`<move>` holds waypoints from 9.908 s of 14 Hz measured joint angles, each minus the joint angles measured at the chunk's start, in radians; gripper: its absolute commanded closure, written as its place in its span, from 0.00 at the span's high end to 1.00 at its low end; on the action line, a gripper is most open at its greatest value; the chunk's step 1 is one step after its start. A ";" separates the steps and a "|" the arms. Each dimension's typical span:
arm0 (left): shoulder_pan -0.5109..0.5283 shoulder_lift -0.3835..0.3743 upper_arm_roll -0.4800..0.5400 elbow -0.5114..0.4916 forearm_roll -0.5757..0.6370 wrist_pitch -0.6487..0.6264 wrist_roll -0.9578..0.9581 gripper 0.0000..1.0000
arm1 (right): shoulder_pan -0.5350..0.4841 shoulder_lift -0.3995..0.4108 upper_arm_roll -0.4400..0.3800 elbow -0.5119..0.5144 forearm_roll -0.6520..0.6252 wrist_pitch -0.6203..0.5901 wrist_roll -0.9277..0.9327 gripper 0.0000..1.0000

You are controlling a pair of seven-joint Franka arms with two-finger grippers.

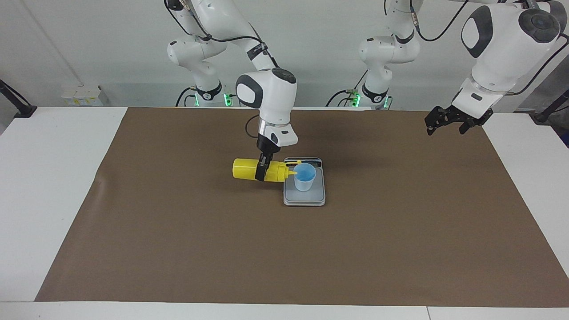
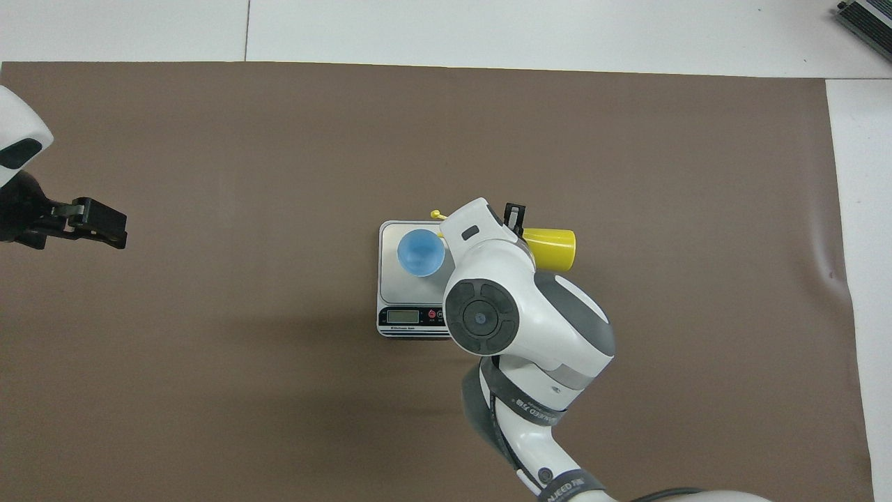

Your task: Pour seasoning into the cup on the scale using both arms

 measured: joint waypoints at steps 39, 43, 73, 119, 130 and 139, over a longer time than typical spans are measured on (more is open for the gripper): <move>0.000 0.000 0.000 0.000 0.000 0.000 0.000 1.00 | -0.006 -0.069 -0.007 -0.027 -0.186 -0.030 0.267 0.39; 0.000 0.000 0.000 0.000 0.000 0.000 0.000 1.00 | -0.079 -0.091 -0.008 -0.081 -0.038 0.071 0.146 0.39; 0.000 0.000 0.000 0.000 0.000 0.000 0.000 1.00 | -0.775 -0.173 -0.015 -0.236 1.675 -0.057 -1.816 0.39; 0.000 0.000 0.000 0.000 0.000 0.000 0.000 1.00 | -1.133 0.070 -0.016 -0.240 1.779 -0.478 -2.033 1.00; 0.000 0.000 0.000 0.000 0.000 0.000 0.000 1.00 | -1.159 -0.123 -0.044 -0.176 1.504 -0.478 -1.769 1.00; 0.000 0.000 0.000 0.000 0.000 0.000 0.000 1.00 | -1.067 -0.311 -0.033 -0.161 1.229 -0.389 -1.288 1.00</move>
